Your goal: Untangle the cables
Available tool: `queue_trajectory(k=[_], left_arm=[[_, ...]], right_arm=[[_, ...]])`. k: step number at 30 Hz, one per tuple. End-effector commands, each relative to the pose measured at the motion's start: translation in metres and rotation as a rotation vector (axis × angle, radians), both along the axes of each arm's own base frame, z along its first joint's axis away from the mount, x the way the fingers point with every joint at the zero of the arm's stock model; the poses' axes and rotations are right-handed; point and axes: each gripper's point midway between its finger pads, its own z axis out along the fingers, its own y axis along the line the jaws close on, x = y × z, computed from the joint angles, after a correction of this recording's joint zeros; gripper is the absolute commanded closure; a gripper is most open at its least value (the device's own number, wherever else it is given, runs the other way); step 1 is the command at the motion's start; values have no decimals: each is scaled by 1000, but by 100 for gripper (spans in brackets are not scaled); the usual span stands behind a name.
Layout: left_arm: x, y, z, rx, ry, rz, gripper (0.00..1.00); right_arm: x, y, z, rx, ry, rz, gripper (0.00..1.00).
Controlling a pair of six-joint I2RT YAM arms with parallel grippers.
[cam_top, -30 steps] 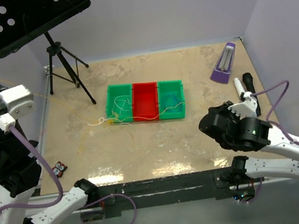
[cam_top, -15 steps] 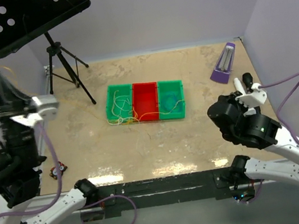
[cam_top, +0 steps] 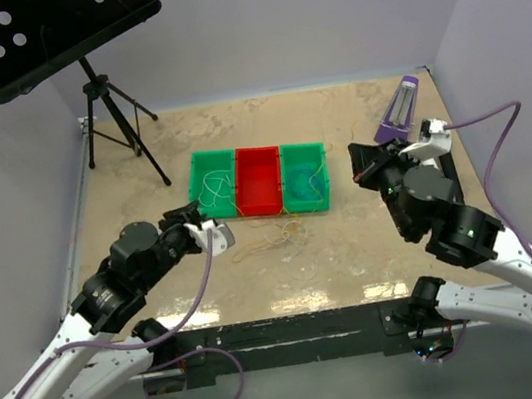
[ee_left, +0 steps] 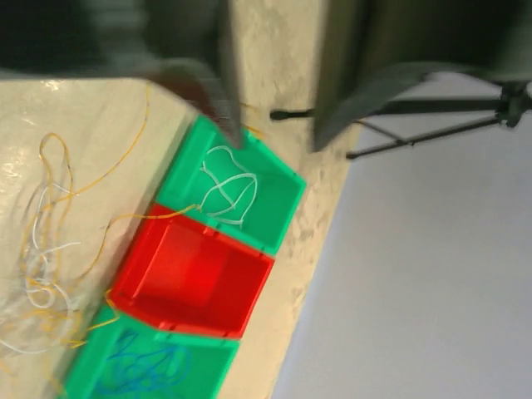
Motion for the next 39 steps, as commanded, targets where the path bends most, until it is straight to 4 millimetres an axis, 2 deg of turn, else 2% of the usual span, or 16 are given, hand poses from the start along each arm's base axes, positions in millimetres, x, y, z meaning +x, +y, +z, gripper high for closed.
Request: queue_trajectory(k=[1,2,3,7,11,17,19,21,23,26,28,30,33,36,38,39], left_arm=[[-38,-37,7,-263,131,-202,28],[-40,-40,14,-306,120,-216,12],[-39,-43,21,-345,105,-223,2],[-31,-57,60,-507,60,-238,0],[-35,-86,70,-602,120,-348,0],[-32,-119,49,-666,258,-423,0],[-35,-129,43,-681,305,-463,0],[-47,-140,33,-651,361,-550,0],[-53,-147,20,-647,392,-604,0],[-52,-152,5,-638,401,-618,0],[-56,-155,5,-641,395,-654,0],[-66,-159,14,-659,395,-731,0],[-83,-163,32,-678,387,-835,0],[-75,-165,35,-669,334,-823,16],[-67,-165,38,-660,281,-808,39],[-65,-165,42,-667,258,-801,54]], right_arm=[[-19,34,80,39,-265,263,100],[-25,43,89,34,-290,328,100],[-31,51,101,45,-329,381,100],[-50,67,130,82,-421,519,100],[-66,81,149,134,-479,630,100],[-94,92,186,184,-595,772,100],[-99,91,195,197,-616,787,100],[-102,89,203,214,-638,792,100],[-107,88,213,231,-672,804,100],[-116,85,231,250,-727,827,100],[-124,82,244,275,-771,846,100],[-130,85,252,282,-798,877,100],[-125,96,251,275,-788,896,100],[-123,106,241,284,-777,927,100],[-123,110,237,288,-770,944,100],[-123,111,235,287,-766,946,100]])
